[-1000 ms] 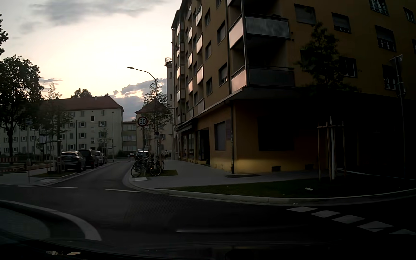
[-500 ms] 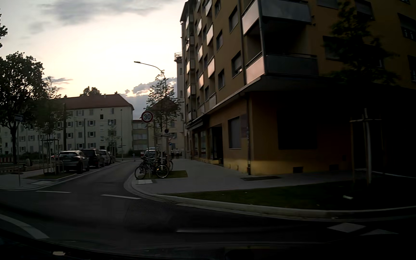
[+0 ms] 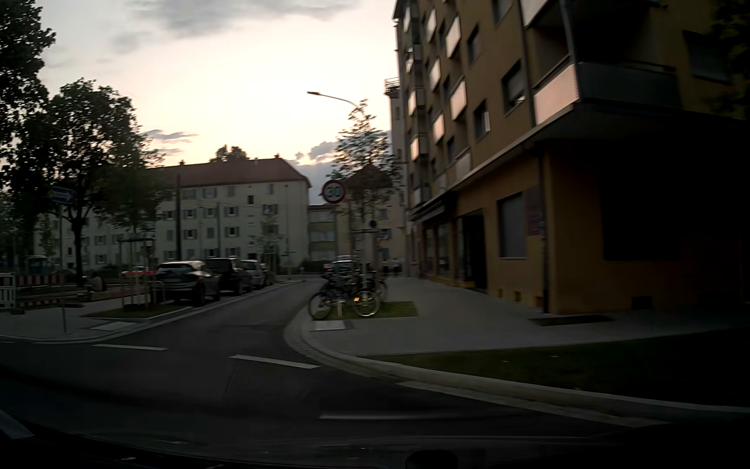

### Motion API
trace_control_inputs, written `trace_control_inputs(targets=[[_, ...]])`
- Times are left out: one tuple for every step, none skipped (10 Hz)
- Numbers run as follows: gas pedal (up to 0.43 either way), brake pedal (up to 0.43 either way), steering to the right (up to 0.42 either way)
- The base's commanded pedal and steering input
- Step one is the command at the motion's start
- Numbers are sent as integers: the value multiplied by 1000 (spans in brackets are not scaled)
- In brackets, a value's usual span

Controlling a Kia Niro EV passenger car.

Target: Follow the waypoints while adhering to traffic rules and regulations

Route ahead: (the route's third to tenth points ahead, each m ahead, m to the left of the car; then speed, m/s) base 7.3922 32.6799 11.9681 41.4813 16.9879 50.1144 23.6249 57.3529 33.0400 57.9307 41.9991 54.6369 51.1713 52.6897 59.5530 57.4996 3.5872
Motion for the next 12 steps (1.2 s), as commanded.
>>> trace_control_inputs(targets=[[0, 0, -496], [0, 0, -527], [0, 0, -565], [0, 0, -590], [0, 0, -609], [8, 0, -620], [20, 0, -634], [39, 0, -640], [39, 0, -641], [47, 0, -641], [47, 0, -641], [59, 0, -641]])
